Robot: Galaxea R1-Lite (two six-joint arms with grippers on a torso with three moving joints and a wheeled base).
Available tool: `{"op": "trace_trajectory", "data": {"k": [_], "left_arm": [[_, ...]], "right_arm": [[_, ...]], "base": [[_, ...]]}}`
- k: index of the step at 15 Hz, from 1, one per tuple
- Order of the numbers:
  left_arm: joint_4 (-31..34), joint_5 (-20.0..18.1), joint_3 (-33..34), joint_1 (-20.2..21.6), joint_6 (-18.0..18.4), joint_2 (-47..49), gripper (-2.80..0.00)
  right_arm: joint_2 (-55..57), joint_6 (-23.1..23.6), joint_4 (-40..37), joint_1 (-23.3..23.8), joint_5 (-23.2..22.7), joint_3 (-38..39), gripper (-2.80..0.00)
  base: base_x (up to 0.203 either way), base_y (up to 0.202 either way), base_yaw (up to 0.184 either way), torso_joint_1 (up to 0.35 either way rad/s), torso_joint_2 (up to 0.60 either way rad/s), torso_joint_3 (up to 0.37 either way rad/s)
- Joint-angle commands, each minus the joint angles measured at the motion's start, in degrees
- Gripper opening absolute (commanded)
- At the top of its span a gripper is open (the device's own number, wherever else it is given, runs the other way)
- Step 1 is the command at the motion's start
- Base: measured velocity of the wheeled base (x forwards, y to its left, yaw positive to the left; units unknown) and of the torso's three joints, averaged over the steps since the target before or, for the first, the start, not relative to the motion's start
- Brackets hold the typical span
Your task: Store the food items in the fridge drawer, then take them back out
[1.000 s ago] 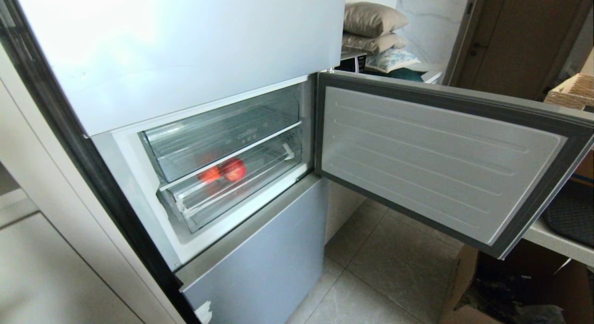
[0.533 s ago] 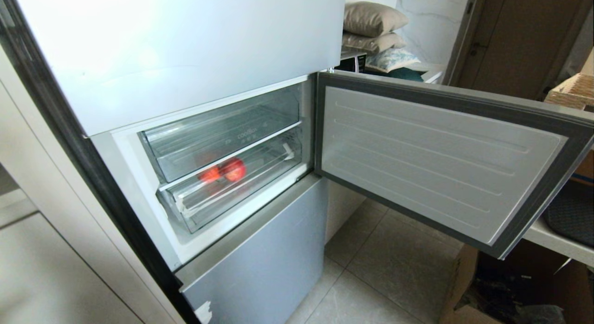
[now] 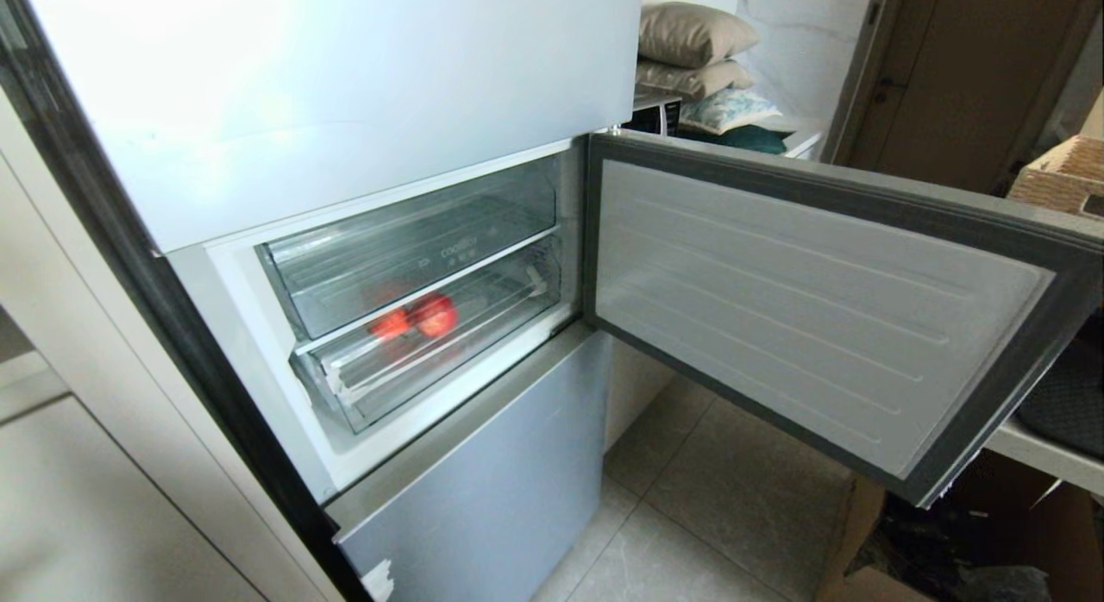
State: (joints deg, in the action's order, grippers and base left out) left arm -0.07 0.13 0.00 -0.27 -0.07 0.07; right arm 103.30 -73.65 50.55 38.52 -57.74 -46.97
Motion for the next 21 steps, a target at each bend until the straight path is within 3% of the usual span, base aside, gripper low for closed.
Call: {"op": "trace_trajectory", "data": {"k": [1, 4, 5, 7, 9, 11, 12, 14, 16, 17, 19, 21], "left_arm": [[0.0, 0.0, 0.0, 0.0, 0.0, 0.0, -2.8], [0.0, 0.0, 0.0, 0.0, 0.0, 0.0, -2.8], [0.0, 0.0, 0.0, 0.0, 0.0, 0.0, -2.8], [0.0, 0.0, 0.0, 0.0, 0.0, 0.0, -2.8], [0.0, 0.0, 0.0, 0.0, 0.0, 0.0, -2.8], [0.0, 0.0, 0.0, 0.0, 0.0, 0.0, -2.8], [0.0, 0.0, 0.0, 0.0, 0.0, 0.0, -2.8], [0.0, 0.0, 0.0, 0.0, 0.0, 0.0, -2.8], [0.0, 0.0, 0.0, 0.0, 0.0, 0.0, -2.8], [0.0, 0.0, 0.0, 0.0, 0.0, 0.0, -2.8], [0.0, 0.0, 0.0, 0.0, 0.0, 0.0, -2.8], [0.0, 0.0, 0.0, 0.0, 0.0, 0.0, -2.8]], "right_arm": [[-9.7, -0.4, 1.3, 0.0, -1.1, 6.7, -2.8], [-23.8, -2.0, 9.5, 0.0, -2.0, 15.6, -2.8], [-27.7, -4.8, 12.7, 0.0, -2.1, 16.2, -2.8], [-33.3, -15.6, 21.5, -0.1, -0.9, 16.2, -2.8], [-35.0, -17.0, 23.9, -0.4, 4.2, 16.1, -2.8], [-35.0, -10.3, 19.2, -0.5, 8.4, 15.1, -2.8], [-35.1, -4.8, 12.5, -1.2, 13.8, 14.3, -2.8], [-35.0, 10.2, -2.1, -6.4, 29.8, 13.2, -2.8], [-34.9, 19.3, -8.1, -19.0, 39.7, 14.4, -2.8], [-34.5, 23.2, -9.7, -27.5, 44.4, 15.4, -2.8], [-32.2, 29.0, -11.6, -41.9, 52.2, 16.3, -2.8], [-24.5, 33.1, -11.0, -48.9, 57.0, 14.8, -2.8]], "base": [[0.0, 0.0, 0.0, 0.0, 0.0, 0.0], [0.0, 0.0, 0.0, 0.0, 0.0, 0.0], [0.0, 0.0, 0.0, 0.0, 0.0, 0.0], [0.0, 0.0, 0.0, 0.0, 0.0, 0.0], [0.0, 0.0, 0.0, 0.0, 0.0, 0.0], [0.0, 0.0, 0.0, 0.0, 0.0, 0.0], [0.0, 0.0, 0.0, 0.0, 0.0, 0.0], [0.0, 0.0, 0.0, 0.0, 0.0, 0.0], [0.0, 0.0, 0.0, 0.0, 0.0, 0.0], [0.0, 0.0, 0.0, 0.0, 0.0, 0.0], [0.0, 0.0, 0.0, 0.0, 0.0, 0.0], [0.0, 0.0, 0.0, 0.0, 0.0, 0.0]]}}
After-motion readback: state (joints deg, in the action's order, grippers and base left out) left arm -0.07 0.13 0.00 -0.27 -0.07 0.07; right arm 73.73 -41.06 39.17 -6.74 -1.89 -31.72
